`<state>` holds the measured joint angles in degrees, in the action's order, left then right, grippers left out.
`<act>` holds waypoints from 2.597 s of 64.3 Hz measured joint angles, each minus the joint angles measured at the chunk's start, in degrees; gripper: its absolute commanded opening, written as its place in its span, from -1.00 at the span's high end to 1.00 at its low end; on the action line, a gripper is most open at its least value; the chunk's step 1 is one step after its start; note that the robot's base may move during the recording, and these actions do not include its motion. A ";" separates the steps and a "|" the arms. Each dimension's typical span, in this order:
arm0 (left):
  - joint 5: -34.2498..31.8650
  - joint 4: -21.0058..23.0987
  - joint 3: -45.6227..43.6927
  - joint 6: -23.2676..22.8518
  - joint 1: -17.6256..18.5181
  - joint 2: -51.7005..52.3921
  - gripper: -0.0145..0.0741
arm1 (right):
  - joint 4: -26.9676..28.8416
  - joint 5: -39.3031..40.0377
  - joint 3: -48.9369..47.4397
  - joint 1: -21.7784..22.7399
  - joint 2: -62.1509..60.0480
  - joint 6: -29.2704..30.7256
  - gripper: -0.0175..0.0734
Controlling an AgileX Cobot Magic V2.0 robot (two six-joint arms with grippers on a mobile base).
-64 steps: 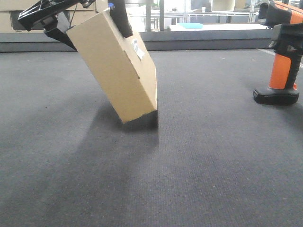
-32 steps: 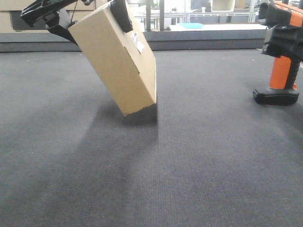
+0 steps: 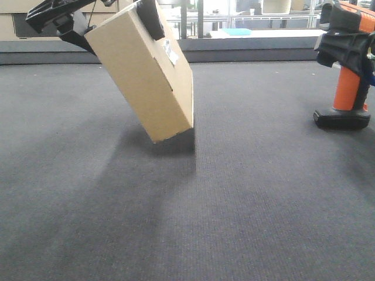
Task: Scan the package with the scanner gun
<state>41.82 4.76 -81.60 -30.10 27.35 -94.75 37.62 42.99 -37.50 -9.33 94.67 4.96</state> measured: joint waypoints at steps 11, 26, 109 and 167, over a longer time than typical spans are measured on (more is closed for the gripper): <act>0.00 0.00 0.00 0.00 0.00 0.00 0.92 | 0.00 2.56 0.00 0.00 0.00 0.00 -0.62; 0.00 0.00 0.00 0.00 0.00 0.00 0.92 | 0.11 2.83 -0.12 0.00 0.00 0.00 -0.62; -0.04 0.00 0.00 0.00 0.00 0.00 0.92 | 0.11 6.81 -0.89 0.00 3.07 -0.12 -0.62; -0.04 0.00 0.00 0.00 0.00 0.00 0.92 | 0.34 5.38 -1.10 -0.12 -0.80 15.38 0.96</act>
<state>41.78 4.76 -81.60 -30.10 27.35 -94.75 37.97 48.37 -38.60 -9.45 93.87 20.34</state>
